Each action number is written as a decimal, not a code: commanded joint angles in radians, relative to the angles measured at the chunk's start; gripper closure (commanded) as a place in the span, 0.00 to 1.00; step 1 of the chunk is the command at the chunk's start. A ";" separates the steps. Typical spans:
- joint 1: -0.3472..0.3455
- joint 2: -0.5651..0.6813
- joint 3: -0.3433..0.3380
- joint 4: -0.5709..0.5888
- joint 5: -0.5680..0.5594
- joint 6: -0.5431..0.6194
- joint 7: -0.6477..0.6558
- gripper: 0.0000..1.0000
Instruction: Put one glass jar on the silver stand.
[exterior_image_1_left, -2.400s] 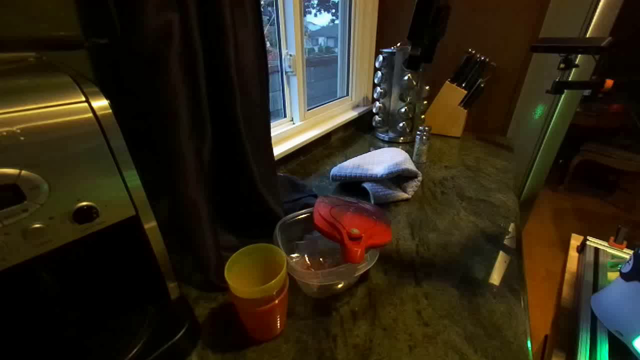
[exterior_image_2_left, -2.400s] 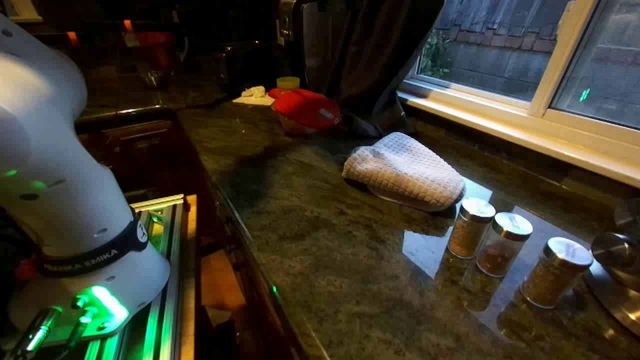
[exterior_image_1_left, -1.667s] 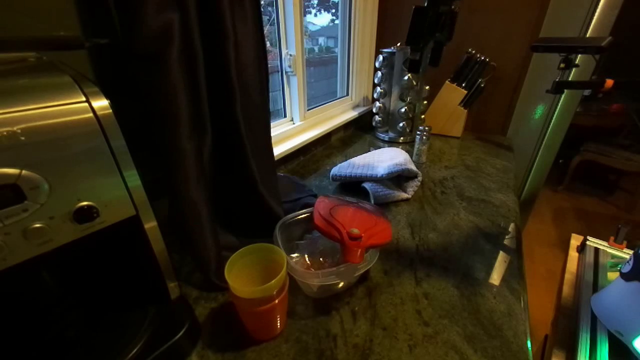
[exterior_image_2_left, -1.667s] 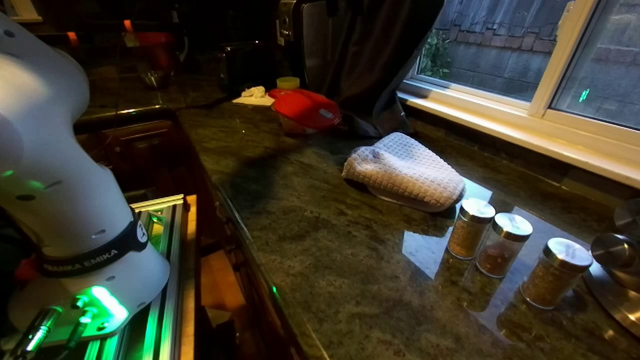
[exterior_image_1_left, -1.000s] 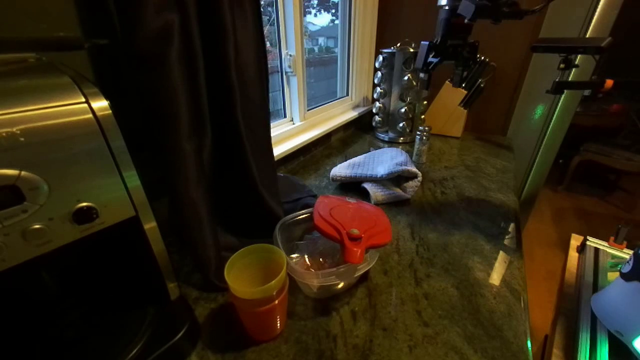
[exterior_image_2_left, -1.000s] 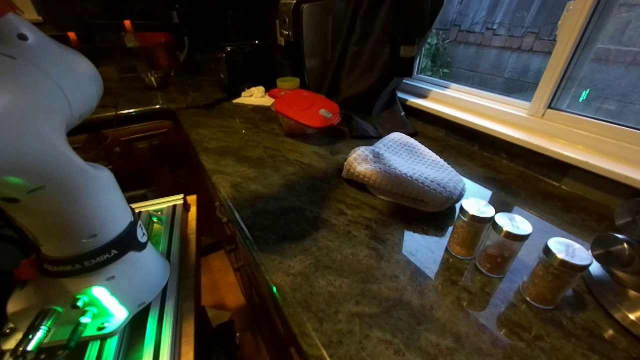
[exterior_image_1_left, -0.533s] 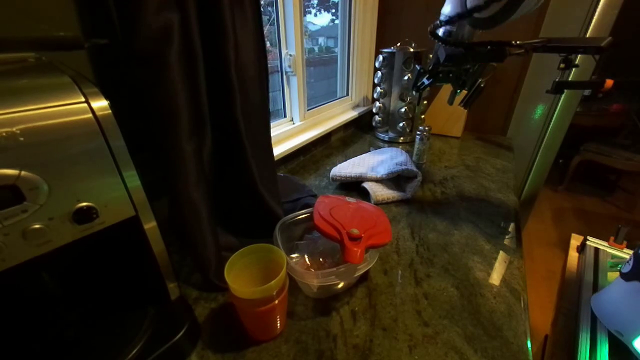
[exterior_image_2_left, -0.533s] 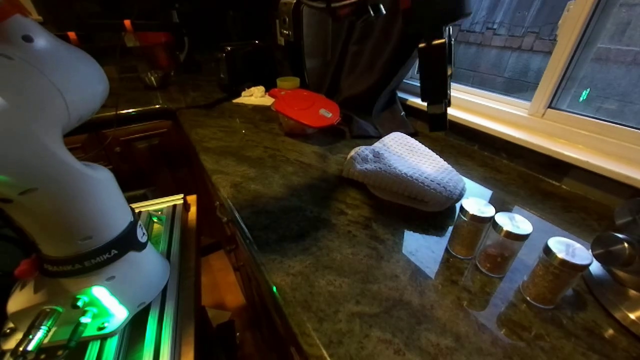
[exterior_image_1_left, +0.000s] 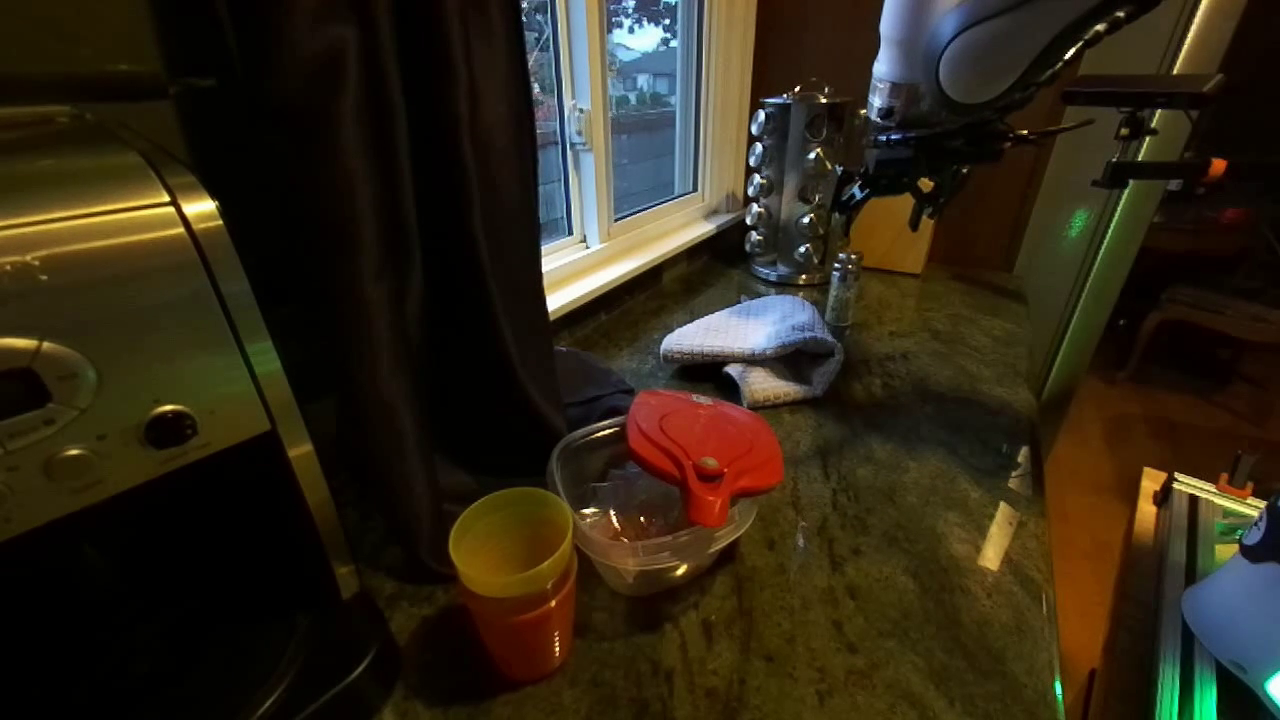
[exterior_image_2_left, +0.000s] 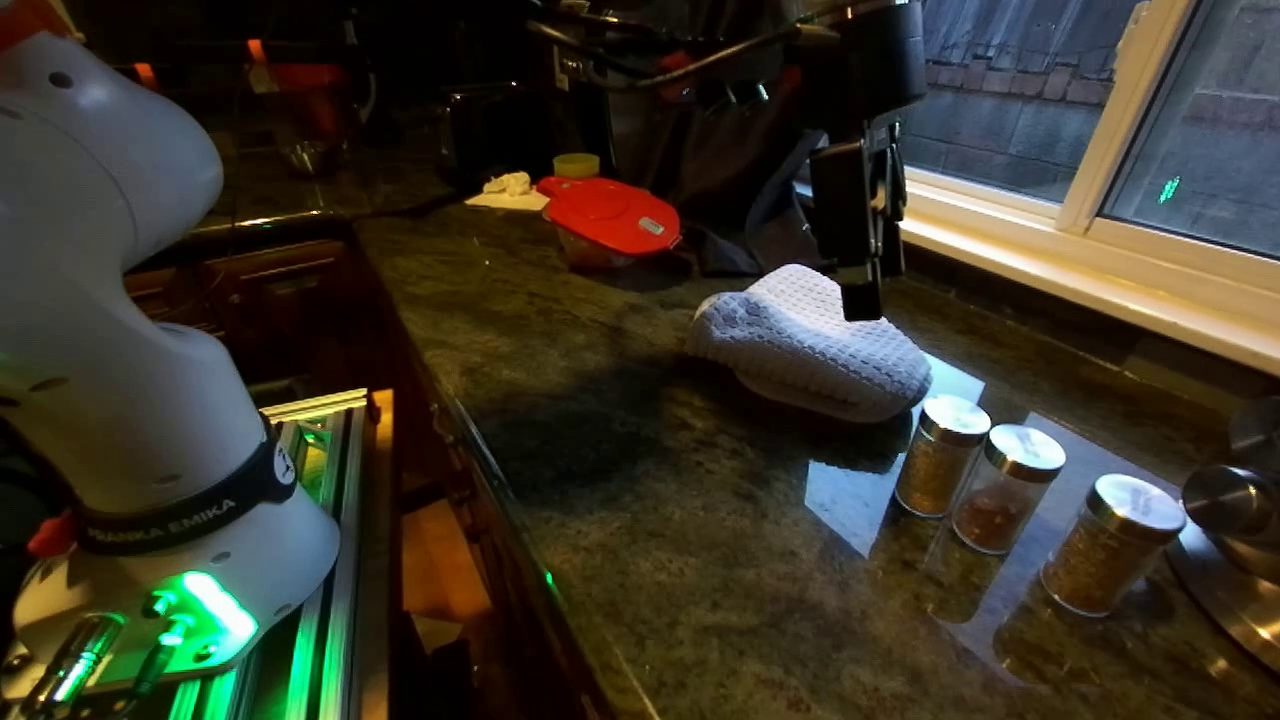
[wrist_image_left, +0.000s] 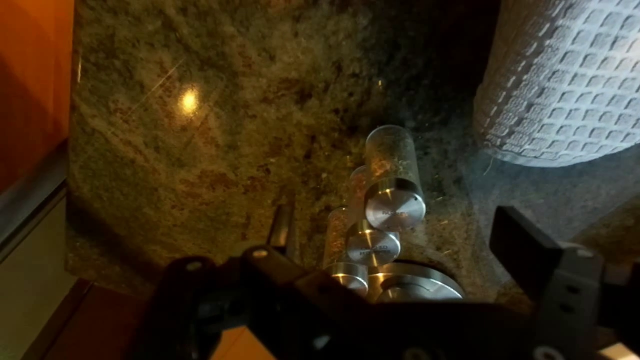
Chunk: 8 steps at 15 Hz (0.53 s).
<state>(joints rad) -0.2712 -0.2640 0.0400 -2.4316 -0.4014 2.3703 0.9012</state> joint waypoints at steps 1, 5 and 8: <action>0.018 0.000 -0.018 0.002 -0.006 -0.003 0.003 0.00; 0.010 0.060 -0.022 0.018 -0.015 0.042 0.045 0.00; 0.017 0.115 -0.040 0.040 0.003 0.051 0.054 0.00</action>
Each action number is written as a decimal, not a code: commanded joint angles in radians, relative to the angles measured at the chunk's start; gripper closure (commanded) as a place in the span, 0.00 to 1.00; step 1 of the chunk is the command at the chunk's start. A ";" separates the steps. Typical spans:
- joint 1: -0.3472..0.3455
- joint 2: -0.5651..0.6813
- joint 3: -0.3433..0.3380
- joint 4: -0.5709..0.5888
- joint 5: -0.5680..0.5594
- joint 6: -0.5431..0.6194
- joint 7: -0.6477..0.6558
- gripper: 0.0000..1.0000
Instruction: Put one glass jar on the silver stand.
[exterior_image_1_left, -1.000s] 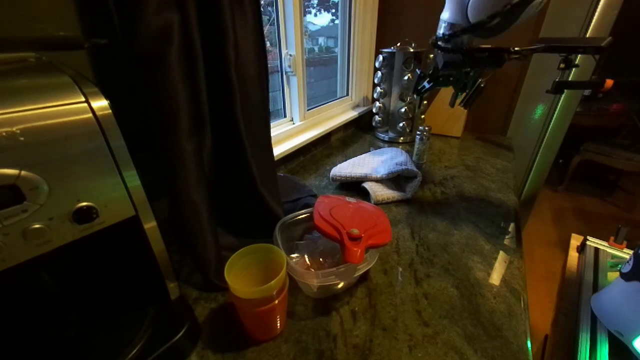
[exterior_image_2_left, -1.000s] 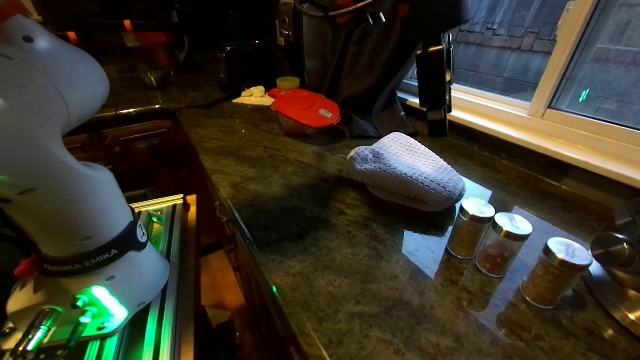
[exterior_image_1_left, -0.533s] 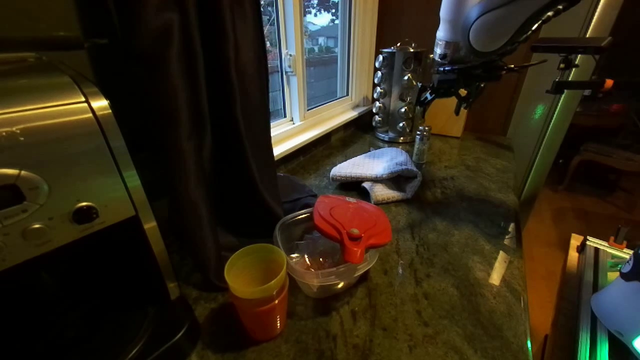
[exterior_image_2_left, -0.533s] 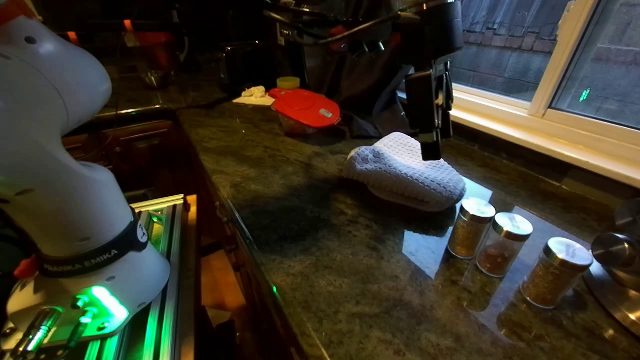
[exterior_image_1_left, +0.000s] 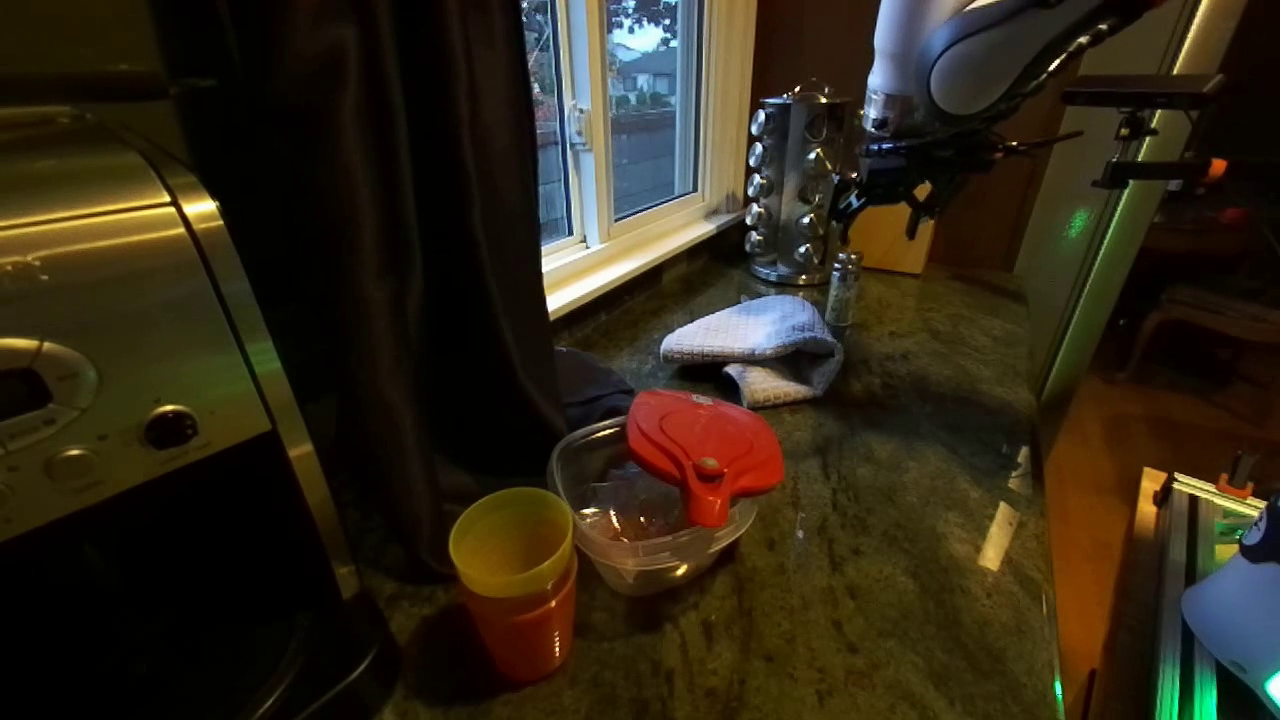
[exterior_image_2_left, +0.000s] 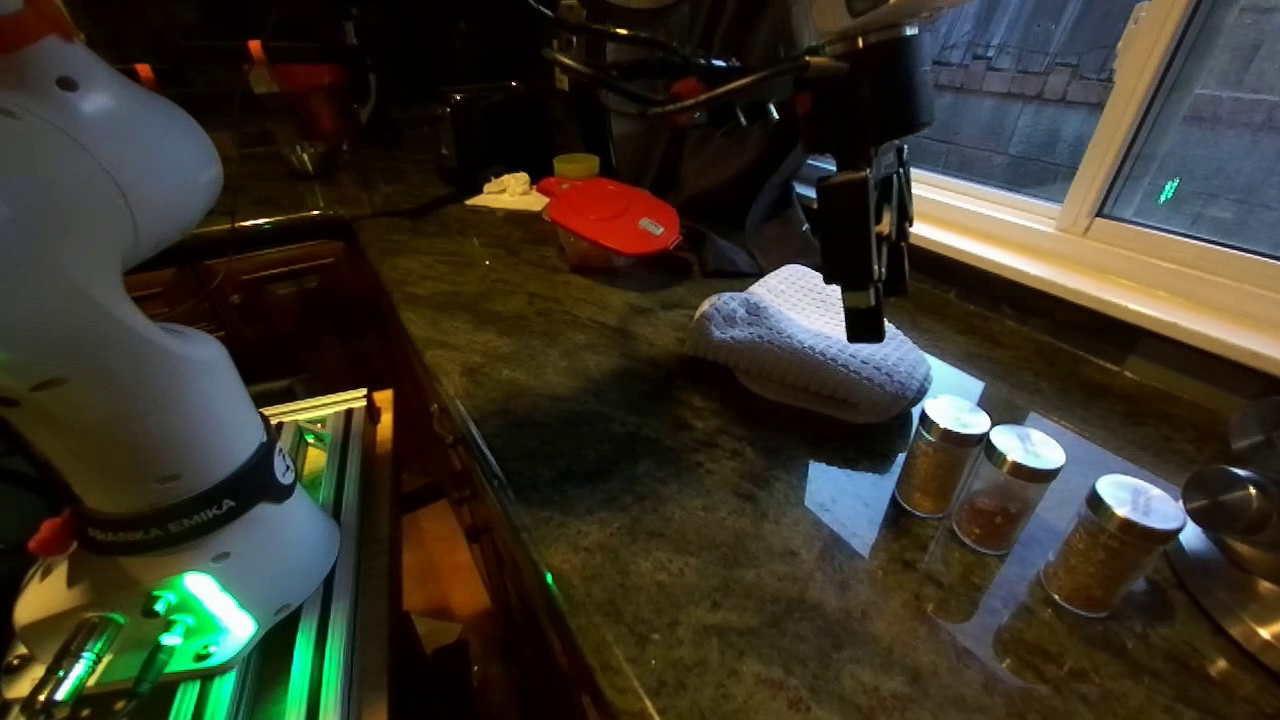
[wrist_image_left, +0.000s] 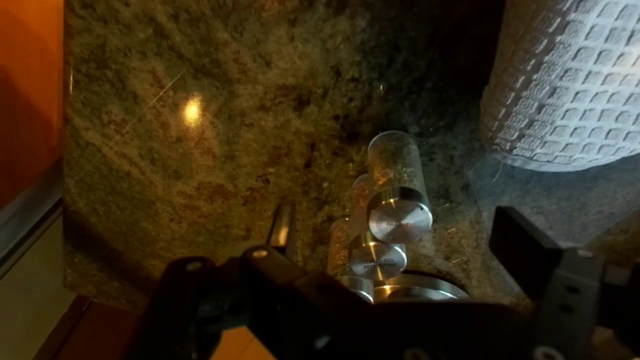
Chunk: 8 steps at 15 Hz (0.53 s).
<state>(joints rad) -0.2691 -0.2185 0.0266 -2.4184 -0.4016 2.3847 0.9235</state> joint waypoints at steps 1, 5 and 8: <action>0.016 0.088 -0.034 0.032 0.003 0.055 0.036 0.00; 0.027 0.156 -0.066 0.059 0.014 0.116 0.033 0.00; 0.038 0.206 -0.092 0.084 0.020 0.139 0.028 0.00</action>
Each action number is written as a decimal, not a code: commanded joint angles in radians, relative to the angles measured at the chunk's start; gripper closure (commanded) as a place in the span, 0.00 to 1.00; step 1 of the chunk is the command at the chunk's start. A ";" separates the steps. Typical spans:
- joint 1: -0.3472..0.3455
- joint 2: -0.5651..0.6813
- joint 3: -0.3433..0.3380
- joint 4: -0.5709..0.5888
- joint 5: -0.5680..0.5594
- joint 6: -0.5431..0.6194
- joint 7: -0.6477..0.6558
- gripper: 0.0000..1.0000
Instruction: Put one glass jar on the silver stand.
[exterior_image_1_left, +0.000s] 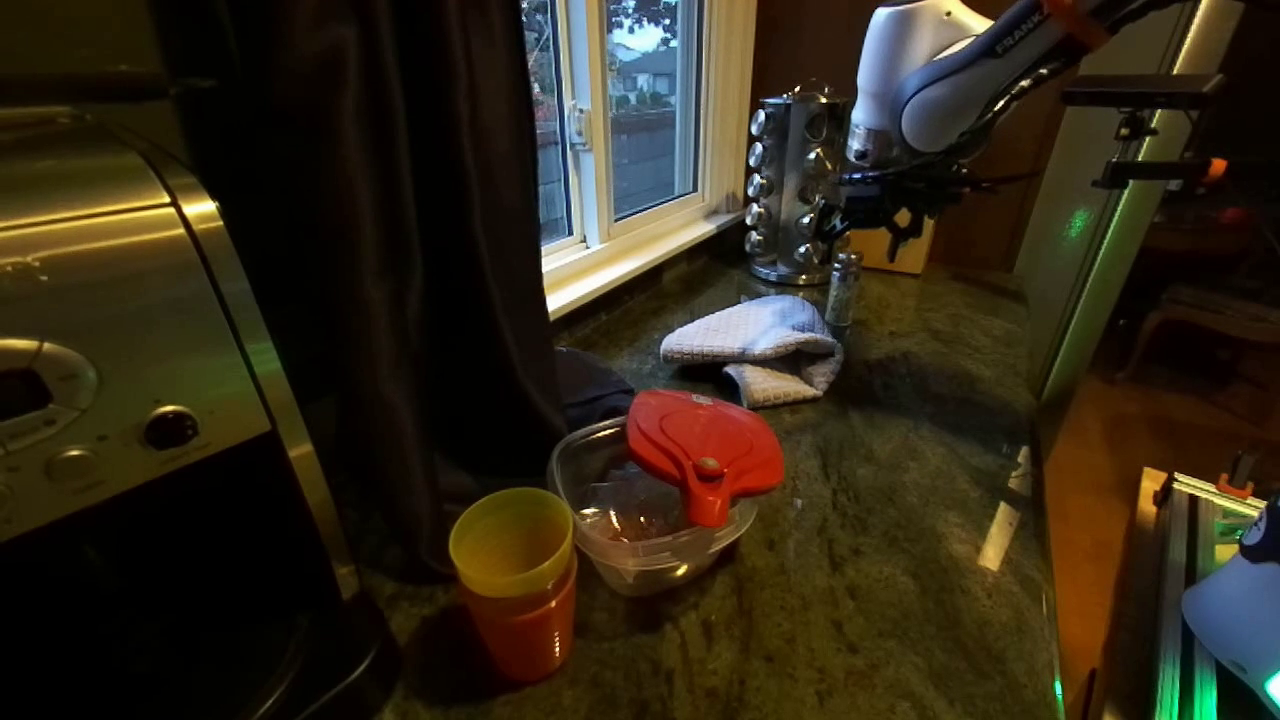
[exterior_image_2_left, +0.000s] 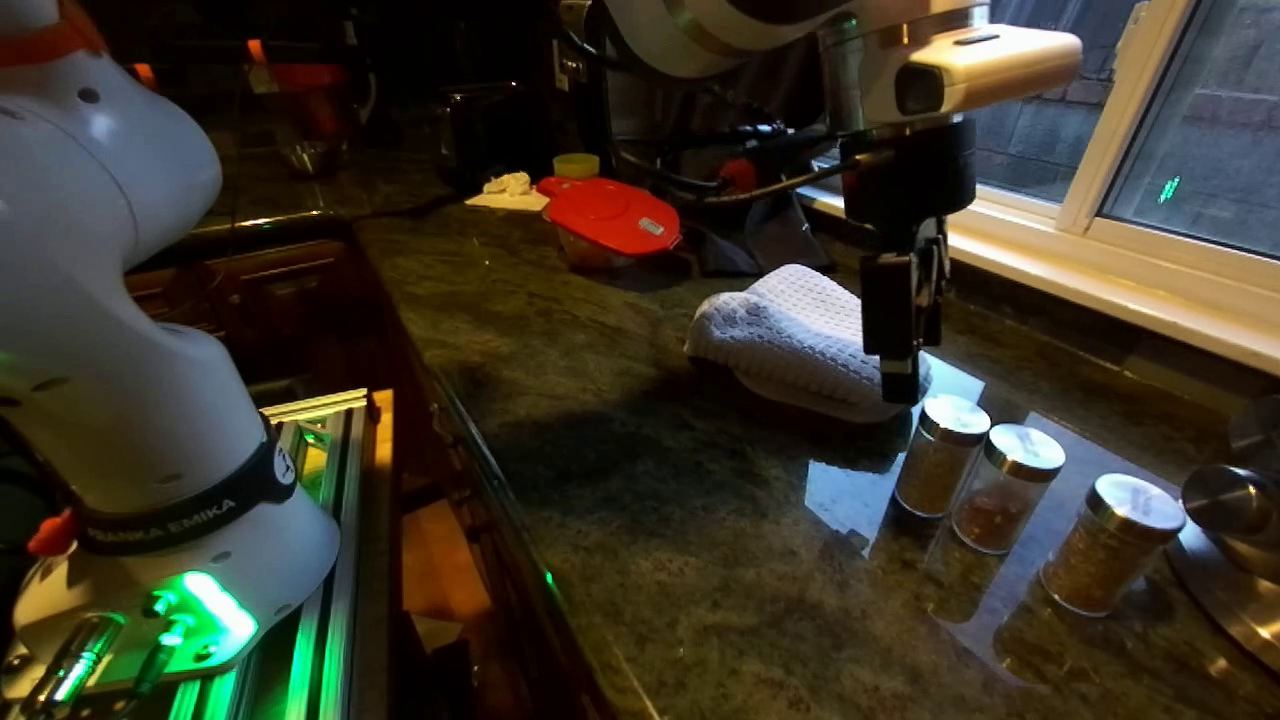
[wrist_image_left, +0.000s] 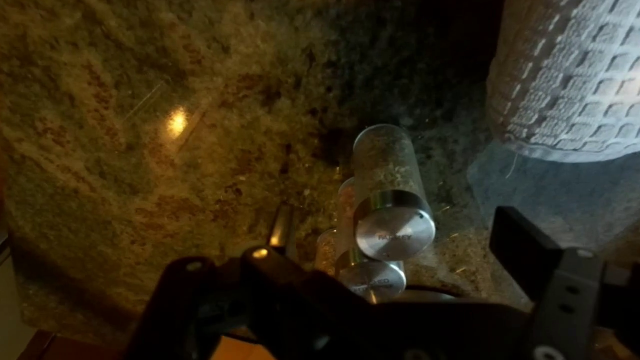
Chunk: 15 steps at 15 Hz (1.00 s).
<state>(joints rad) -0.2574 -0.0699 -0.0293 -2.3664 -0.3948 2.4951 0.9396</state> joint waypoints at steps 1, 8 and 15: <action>0.031 0.071 -0.044 0.038 0.014 0.037 0.014 0.00; 0.061 0.133 -0.092 0.077 0.043 0.063 0.001 0.00; 0.085 0.165 -0.122 0.102 0.044 0.060 0.008 0.17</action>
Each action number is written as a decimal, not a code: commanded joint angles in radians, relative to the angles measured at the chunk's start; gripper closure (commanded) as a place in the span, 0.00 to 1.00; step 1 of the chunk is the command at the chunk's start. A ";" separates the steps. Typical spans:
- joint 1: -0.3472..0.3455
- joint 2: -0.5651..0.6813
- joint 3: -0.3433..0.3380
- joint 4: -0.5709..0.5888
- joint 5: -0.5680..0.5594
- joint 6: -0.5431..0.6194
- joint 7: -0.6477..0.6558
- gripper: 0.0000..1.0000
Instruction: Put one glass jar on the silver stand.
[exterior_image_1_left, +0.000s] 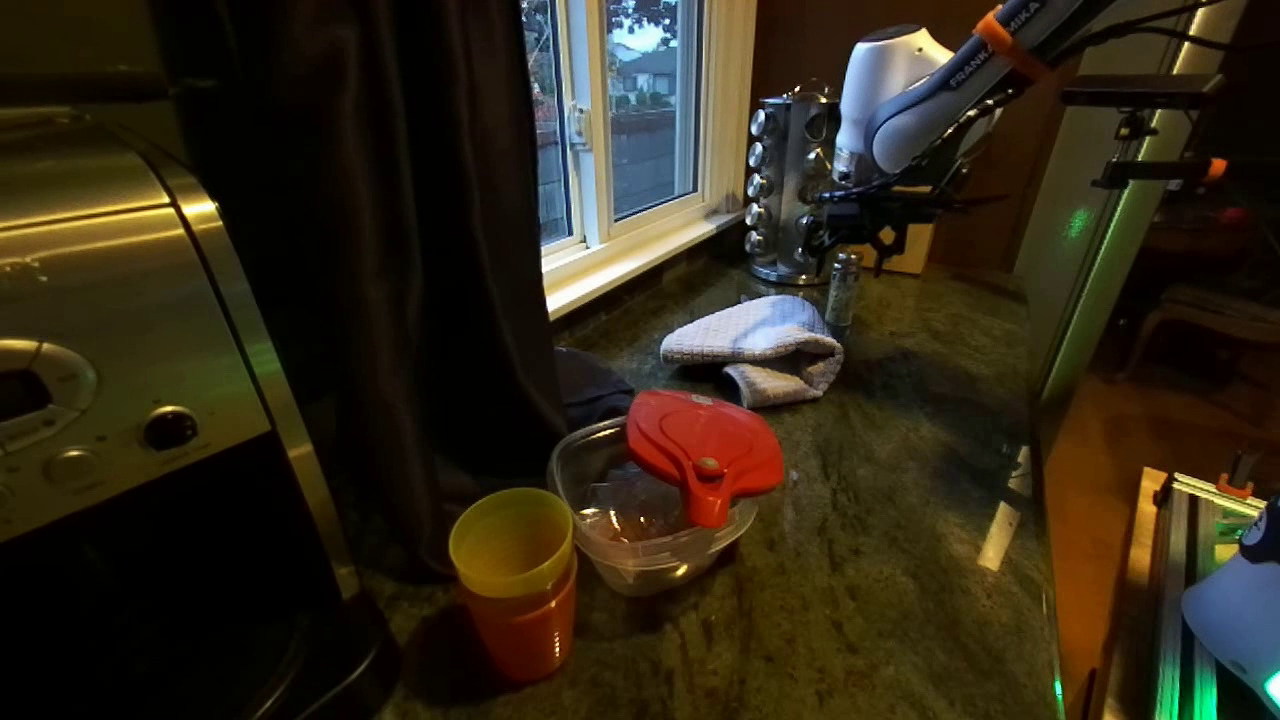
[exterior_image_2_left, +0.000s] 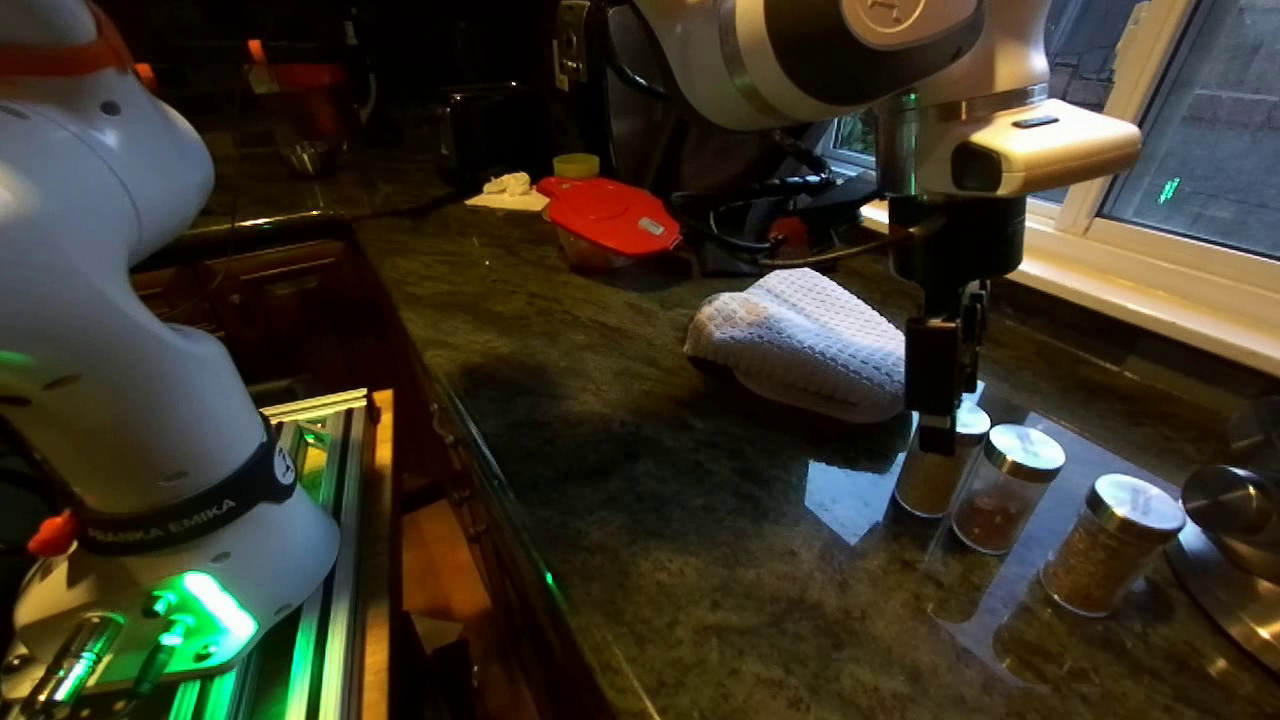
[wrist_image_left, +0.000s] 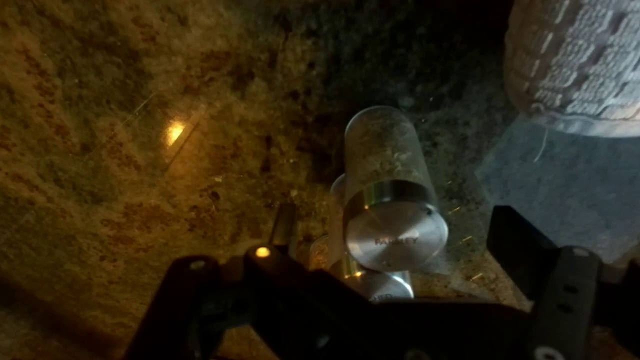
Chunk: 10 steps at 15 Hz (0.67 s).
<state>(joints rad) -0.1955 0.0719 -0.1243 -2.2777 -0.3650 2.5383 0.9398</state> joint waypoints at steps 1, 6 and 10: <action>0.025 0.026 -0.030 0.015 0.015 0.013 0.007 0.21; 0.034 0.029 -0.040 0.016 0.021 0.004 -0.001 0.44; 0.042 0.009 -0.038 0.010 0.035 -0.021 -0.017 0.76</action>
<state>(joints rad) -0.1748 0.0895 -0.1483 -2.2668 -0.3600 2.5383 0.9394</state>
